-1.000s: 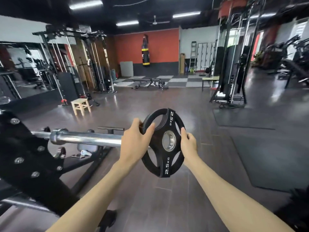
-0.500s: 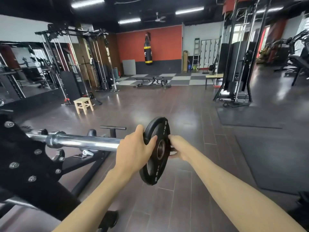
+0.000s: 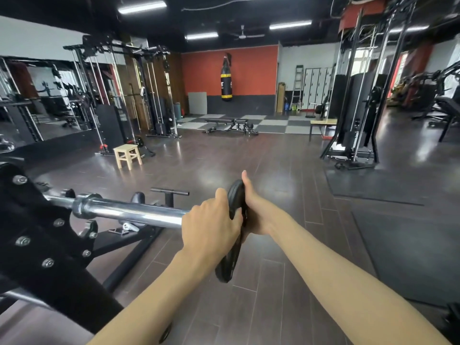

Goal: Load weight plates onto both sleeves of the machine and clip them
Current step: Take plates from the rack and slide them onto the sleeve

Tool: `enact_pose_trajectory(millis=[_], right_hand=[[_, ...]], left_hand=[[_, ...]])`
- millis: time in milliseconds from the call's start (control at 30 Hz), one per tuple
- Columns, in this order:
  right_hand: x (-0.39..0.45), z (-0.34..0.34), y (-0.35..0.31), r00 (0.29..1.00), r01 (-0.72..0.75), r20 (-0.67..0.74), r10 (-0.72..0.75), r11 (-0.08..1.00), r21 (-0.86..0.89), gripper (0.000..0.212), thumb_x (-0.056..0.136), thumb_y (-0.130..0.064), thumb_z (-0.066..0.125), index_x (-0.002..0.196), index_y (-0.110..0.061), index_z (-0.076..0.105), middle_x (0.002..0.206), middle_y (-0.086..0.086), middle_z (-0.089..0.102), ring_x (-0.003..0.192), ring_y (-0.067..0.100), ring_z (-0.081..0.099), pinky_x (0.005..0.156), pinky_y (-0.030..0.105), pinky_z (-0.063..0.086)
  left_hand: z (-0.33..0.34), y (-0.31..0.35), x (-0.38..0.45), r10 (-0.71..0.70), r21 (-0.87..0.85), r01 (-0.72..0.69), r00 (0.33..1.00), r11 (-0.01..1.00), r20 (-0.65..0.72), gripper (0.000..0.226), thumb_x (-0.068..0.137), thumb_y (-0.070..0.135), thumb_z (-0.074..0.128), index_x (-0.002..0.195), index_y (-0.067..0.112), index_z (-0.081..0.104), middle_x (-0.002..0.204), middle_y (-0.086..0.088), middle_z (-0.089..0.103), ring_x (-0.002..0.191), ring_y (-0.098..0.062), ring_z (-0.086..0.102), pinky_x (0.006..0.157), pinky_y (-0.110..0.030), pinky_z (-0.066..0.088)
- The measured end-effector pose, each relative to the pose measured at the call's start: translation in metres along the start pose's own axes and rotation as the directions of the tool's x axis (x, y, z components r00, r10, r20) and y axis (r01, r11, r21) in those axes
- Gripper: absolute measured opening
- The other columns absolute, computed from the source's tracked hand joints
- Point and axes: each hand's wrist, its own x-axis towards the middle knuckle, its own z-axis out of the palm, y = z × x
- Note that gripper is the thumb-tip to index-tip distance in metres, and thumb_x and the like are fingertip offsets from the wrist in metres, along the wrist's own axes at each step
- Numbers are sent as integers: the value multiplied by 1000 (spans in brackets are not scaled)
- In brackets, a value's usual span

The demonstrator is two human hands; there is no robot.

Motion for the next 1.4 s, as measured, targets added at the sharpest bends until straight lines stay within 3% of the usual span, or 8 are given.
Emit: enact_pose_trajectory(millis=[133, 233, 333, 433, 600, 867, 1133, 1400], right_hand=[[17, 18, -7, 996, -44, -81, 29, 981, -189, 112, 50, -104, 39, 103, -10, 71, 93, 12, 76, 94, 30, 71, 92, 47, 54], [26, 37, -23, 992, -42, -128, -14, 906, -422, 136, 36, -107, 36, 134, -15, 59, 134, 8, 64, 122, 32, 61, 107, 49, 45], [36, 63, -34, 990, 5, -117, -75, 859, -511, 129, 54, -102, 26, 151, -20, 42, 154, 6, 46, 138, 29, 46, 115, 44, 35], [46, 86, -38, 996, 8, -74, -50, 875, -484, 110, 71, -91, 33, 149, -15, 44, 154, 12, 45, 137, 32, 47, 114, 45, 37], [70, 123, -49, 998, 58, 19, -56, 916, -397, 69, 87, -68, 47, 120, -10, 65, 115, 18, 70, 103, 30, 68, 80, 38, 56], [114, 229, -48, 983, 185, 67, -173, 882, -434, 74, 74, -74, 51, 119, -17, 64, 121, 11, 70, 112, 27, 65, 107, 46, 45], [204, 289, -45, 974, 226, 80, -213, 871, -437, 117, 51, -93, 47, 145, -24, 48, 148, 4, 53, 132, 27, 52, 114, 49, 36], [178, 327, -53, 973, 227, 64, -223, 857, -463, 116, 53, -84, 37, 146, -17, 45, 146, 10, 53, 130, 30, 51, 113, 50, 37]], left_hand=[[-1, -30, 10, -52, 6, 52, 998, 999, -40, 35, 94, 53, 47, 89, 19, 36, 86, -2, 67, 83, -34, 64, 62, -37, 40], [-1, -56, 16, -107, -5, 106, 992, 994, -62, 36, 93, 55, 49, 93, 19, 42, 85, -2, 69, 84, -34, 65, 66, -39, 51], [-2, -74, 18, -142, -9, 141, 987, 990, -74, 36, 93, 55, 49, 95, 19, 44, 82, 0, 65, 83, -32, 66, 68, -40, 54], [-5, -94, 20, -166, 11, 168, 982, 986, -94, 37, 94, 56, 50, 96, 19, 44, 82, 1, 59, 84, -32, 66, 67, -38, 51], [-9, -139, 21, -212, 13, 214, 972, 977, -103, 39, 93, 59, 49, 91, 22, 37, 73, 7, 55, 79, -27, 67, 59, -35, 46], [-19, -238, 21, -262, 45, 266, 962, 963, -77, 45, 89, 60, 59, 107, 23, 41, 90, 10, 59, 86, -24, 70, 70, -38, 56], [-27, -314, 45, -339, 66, 341, 940, 938, -44, 39, 88, 57, 62, 106, 27, 44, 96, 8, 66, 80, -19, 69, 70, -36, 58], [-27, -344, 55, -393, 81, 396, 918, 915, -41, 40, 90, 55, 62, 110, 25, 44, 97, 6, 67, 76, -17, 67, 68, -34, 58]])
